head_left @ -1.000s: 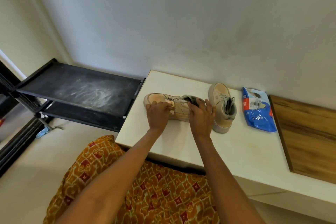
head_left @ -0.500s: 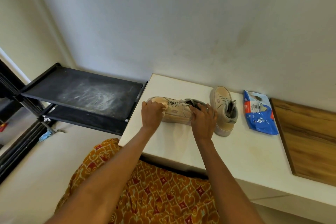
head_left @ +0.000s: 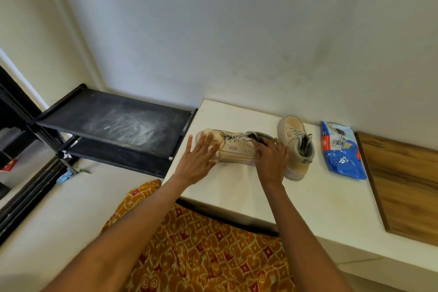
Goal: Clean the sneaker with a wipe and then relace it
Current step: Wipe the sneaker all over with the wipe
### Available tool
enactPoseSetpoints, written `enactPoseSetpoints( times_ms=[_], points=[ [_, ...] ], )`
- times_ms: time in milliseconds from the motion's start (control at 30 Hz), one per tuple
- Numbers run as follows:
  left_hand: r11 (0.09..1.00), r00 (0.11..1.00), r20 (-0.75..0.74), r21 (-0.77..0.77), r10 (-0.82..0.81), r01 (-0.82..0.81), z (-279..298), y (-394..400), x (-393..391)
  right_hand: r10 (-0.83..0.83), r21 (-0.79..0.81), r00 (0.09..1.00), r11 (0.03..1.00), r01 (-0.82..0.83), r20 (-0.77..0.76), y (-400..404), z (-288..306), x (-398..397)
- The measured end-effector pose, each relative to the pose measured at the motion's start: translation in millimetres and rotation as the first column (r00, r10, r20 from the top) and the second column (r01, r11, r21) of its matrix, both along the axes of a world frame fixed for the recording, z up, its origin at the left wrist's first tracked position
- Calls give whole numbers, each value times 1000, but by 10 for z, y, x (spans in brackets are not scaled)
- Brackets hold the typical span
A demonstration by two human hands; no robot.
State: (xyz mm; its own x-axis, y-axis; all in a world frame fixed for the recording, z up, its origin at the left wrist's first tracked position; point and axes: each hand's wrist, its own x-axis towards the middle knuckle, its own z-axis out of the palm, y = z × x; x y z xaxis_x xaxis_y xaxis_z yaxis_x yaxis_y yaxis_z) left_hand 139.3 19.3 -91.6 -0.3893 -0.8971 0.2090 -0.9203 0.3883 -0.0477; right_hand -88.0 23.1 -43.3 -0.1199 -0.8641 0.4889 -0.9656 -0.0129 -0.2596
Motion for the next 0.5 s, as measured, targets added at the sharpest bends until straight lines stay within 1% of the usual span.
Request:
enactPoseSetpoints(
  times_ms=[67,133,200,300,333,367,433,500],
  points=[
    [999,1000,1,50,22,-22,92,20,-50,-1,-6,1000,1000,1,6,4,-7,2],
    [998,999,-10,46,52,-51,153,32,-120,-4,-18,1000,1000,4,1,7,-8,4],
    [998,998,-22,16,65,-65,195,38,-189,-6,-19,1000,1000,6,-7,0,-6,-3],
    [993,998,-34,-99,55,-58,225,2,-228,2,-8,1000,1000,-2,-5,4,6,-5],
    [992,999,-19,-115,50,-52,232,-20,-216,5,-11,1000,1000,-5,-6,6,8,-5],
    [994,999,-6,-102,39,-40,259,-26,-206,6,-16,1000,1000,-6,-7,8,7,-8],
    [1000,1000,-25,-15,-4,4,340,-24,-186,7,-30,1000,1000,-7,-7,14,5,-10],
    [993,992,-122,104,-38,50,410,-33,-175,10,-38,1000,999,-10,-5,18,7,-6]
  ],
)
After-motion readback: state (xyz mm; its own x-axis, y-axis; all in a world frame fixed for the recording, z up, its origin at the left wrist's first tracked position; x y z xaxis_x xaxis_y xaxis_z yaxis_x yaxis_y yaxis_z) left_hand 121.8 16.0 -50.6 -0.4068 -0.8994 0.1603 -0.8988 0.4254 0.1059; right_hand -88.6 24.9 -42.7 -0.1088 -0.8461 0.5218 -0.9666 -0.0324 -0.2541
